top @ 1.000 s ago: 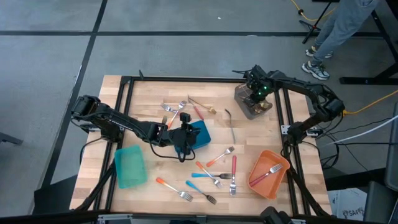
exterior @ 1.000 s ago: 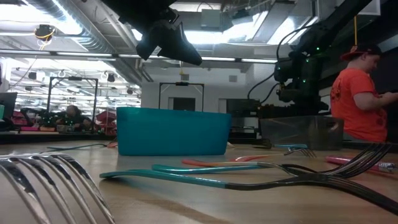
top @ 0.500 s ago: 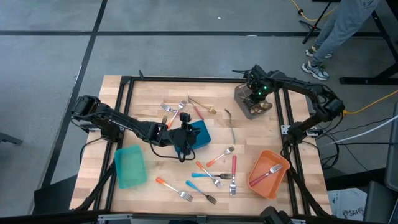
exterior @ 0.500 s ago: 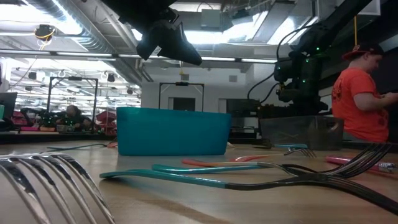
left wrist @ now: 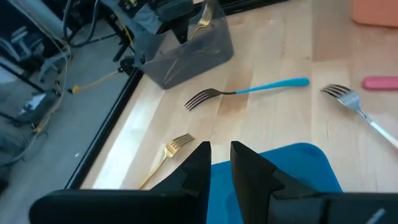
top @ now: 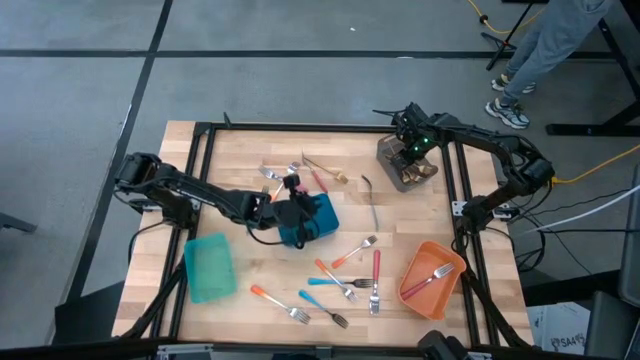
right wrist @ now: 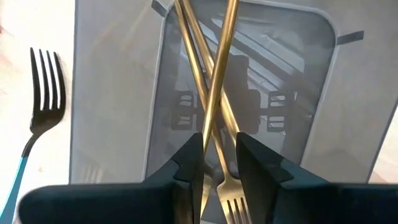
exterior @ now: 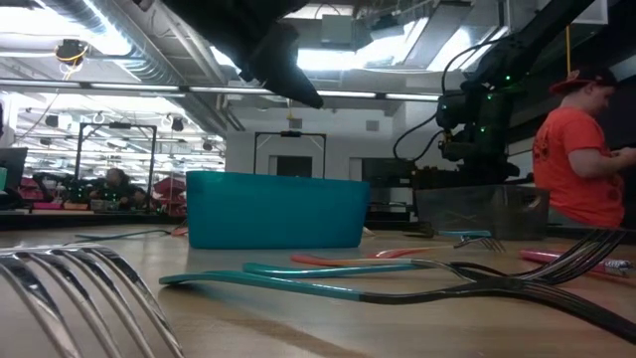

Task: Sort silverware by color (type)
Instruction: Put the top left blue fork into the dark blue bin

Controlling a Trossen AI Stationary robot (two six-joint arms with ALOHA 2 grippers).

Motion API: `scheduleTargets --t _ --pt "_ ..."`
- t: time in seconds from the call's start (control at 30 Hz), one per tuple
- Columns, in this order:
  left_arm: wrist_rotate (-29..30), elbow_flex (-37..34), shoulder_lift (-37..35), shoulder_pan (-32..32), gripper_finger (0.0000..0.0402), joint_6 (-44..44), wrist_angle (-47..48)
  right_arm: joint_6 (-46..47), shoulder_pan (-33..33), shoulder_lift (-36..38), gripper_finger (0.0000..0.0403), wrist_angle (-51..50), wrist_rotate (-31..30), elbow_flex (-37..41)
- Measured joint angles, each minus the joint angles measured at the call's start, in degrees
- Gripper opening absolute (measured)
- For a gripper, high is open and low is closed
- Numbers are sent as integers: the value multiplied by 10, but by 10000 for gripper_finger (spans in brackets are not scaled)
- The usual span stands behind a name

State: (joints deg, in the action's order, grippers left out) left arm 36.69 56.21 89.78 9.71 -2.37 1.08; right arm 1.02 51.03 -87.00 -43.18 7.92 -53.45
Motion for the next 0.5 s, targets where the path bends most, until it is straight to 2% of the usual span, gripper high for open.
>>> scheduleTargets --t 0.23,0.37,0.5 --pt "8 0 -40 -1 55 54 11 1 0 0 85 -2 0 0" --pt "13 1 -78 -9 55 112 62 2 0 0 86 -2 0 0" --pt "14 1 -115 -25 55 190 155 2 0 0 85 -3 1 0"
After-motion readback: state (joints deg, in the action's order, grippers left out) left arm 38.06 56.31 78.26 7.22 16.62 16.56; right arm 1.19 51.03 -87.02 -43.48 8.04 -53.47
